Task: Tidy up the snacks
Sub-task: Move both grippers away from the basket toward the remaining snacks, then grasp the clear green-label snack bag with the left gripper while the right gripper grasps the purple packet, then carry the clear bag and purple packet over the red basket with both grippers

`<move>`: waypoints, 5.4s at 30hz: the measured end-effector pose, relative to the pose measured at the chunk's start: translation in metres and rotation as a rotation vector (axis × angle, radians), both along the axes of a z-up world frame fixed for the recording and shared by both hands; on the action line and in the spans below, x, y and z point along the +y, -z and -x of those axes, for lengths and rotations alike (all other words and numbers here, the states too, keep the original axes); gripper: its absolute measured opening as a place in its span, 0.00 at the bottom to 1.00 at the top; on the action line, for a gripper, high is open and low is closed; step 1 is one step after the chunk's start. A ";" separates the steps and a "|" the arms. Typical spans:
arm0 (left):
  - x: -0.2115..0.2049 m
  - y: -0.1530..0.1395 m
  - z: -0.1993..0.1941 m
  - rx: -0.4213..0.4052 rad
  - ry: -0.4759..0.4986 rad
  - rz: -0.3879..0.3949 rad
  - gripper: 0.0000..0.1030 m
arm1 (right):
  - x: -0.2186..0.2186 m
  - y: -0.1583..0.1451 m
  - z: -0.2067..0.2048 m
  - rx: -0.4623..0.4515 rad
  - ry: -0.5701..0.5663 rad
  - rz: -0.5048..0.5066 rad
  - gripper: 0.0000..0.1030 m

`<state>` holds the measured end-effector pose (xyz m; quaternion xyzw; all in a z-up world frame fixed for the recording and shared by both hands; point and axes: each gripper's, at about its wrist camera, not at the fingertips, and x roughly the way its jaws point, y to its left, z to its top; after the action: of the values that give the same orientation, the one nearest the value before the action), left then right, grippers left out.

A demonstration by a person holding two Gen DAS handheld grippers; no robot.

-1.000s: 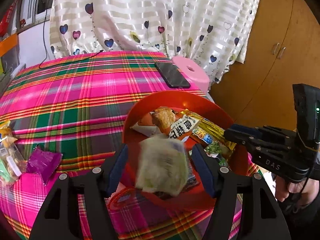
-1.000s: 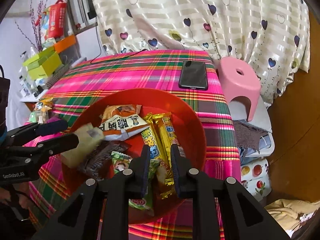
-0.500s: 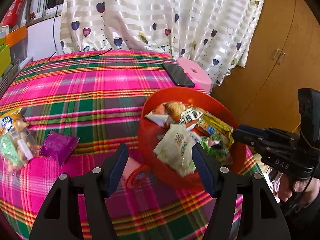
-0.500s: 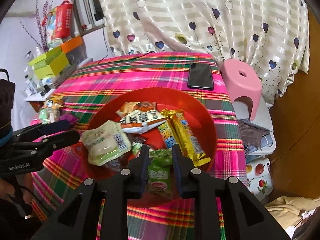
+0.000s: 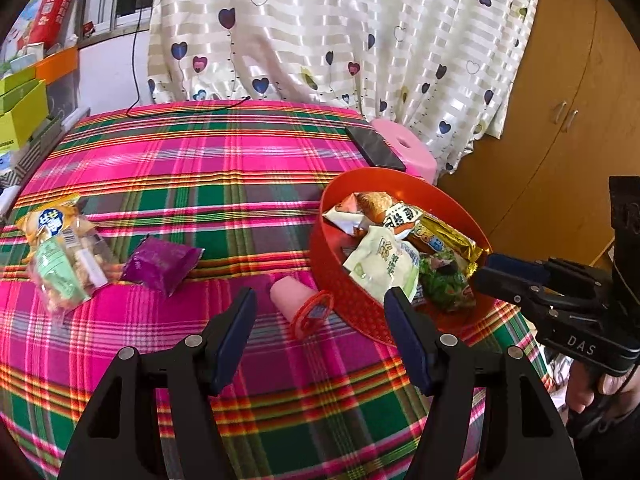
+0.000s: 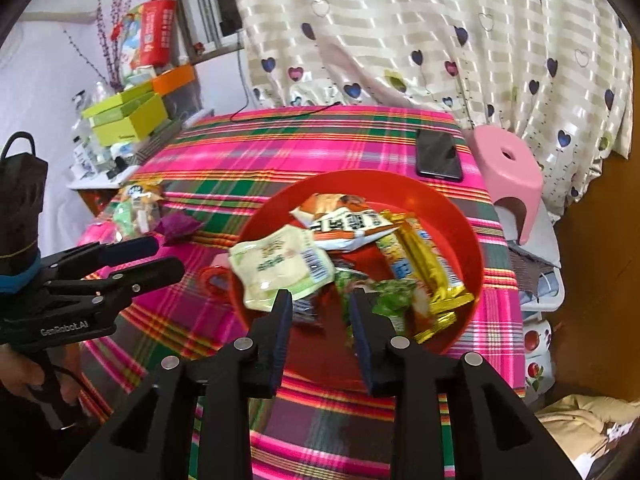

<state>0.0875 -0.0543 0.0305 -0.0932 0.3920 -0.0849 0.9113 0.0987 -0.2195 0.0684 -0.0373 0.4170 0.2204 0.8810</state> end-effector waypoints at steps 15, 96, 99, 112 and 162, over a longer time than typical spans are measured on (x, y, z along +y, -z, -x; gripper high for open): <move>0.014 0.001 0.012 -0.007 -0.008 0.015 0.65 | 0.027 -0.003 0.008 0.004 -0.050 0.010 0.28; 0.196 0.051 -0.022 0.018 0.012 -0.132 0.65 | 0.262 0.084 -0.094 0.161 -0.453 0.165 0.50; 0.197 0.058 -0.026 0.057 -0.036 -0.141 0.65 | 0.259 0.082 -0.092 0.158 -0.436 0.142 0.43; 0.180 0.065 -0.020 0.090 -0.167 -0.132 0.42 | 0.230 0.066 -0.078 0.130 -0.356 0.089 0.38; 0.003 -0.016 -0.023 -0.080 0.087 -0.062 0.38 | -0.015 0.007 -0.030 0.016 0.063 -0.041 0.39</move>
<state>0.1106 -0.0518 0.0470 -0.0442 0.3615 -0.1159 0.9241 0.1287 -0.2349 0.0619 -0.0041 0.4206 0.2013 0.8846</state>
